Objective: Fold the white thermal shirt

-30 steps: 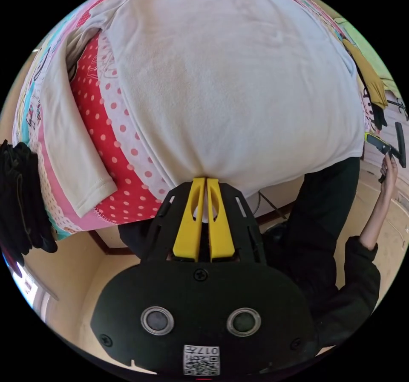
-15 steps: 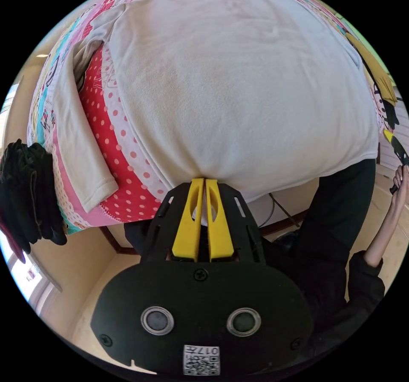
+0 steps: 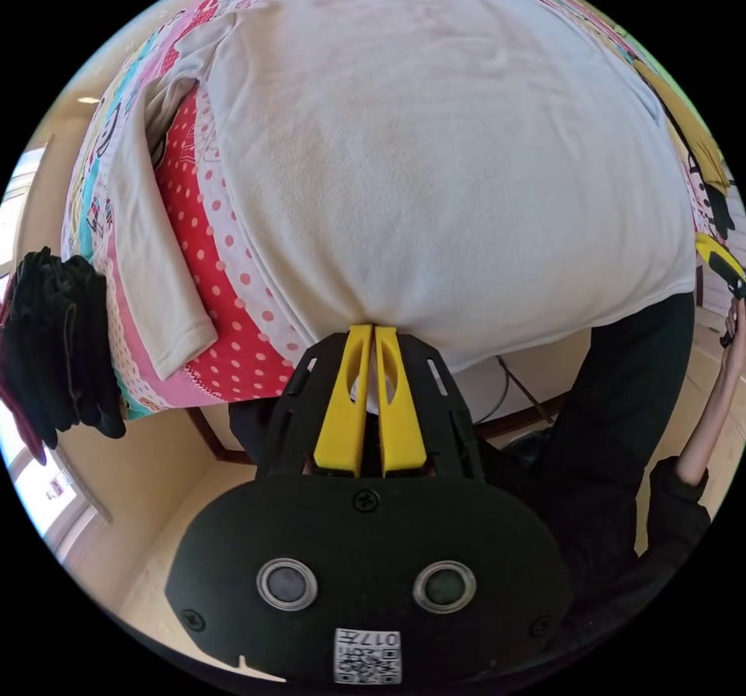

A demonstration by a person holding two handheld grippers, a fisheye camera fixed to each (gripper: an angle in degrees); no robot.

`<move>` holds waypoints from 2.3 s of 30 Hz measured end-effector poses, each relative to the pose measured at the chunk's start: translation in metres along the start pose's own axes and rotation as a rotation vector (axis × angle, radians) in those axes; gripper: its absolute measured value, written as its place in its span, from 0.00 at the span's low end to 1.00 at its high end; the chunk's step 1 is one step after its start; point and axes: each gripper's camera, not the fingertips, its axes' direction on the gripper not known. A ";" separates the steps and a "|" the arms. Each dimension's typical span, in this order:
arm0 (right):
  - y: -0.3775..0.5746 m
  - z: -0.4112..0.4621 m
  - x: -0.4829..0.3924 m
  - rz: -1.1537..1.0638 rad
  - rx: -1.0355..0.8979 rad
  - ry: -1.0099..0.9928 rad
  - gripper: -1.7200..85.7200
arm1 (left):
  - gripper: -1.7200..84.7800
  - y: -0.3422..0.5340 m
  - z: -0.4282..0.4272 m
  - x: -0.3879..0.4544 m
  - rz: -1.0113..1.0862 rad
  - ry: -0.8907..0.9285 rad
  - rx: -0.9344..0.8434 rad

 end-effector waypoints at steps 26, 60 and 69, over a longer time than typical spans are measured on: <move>-0.025 0.035 -0.091 -0.697 -0.385 0.366 0.12 | 0.01 -0.021 -0.019 0.038 0.031 -0.152 -0.063; 0.246 -0.142 0.330 0.425 0.592 -0.642 0.13 | 0.01 -0.026 -0.022 0.076 0.008 -0.289 -0.023; 0.217 -0.117 0.366 0.524 0.694 -0.814 0.20 | 0.01 -0.025 -0.020 0.064 -0.002 -0.223 -0.011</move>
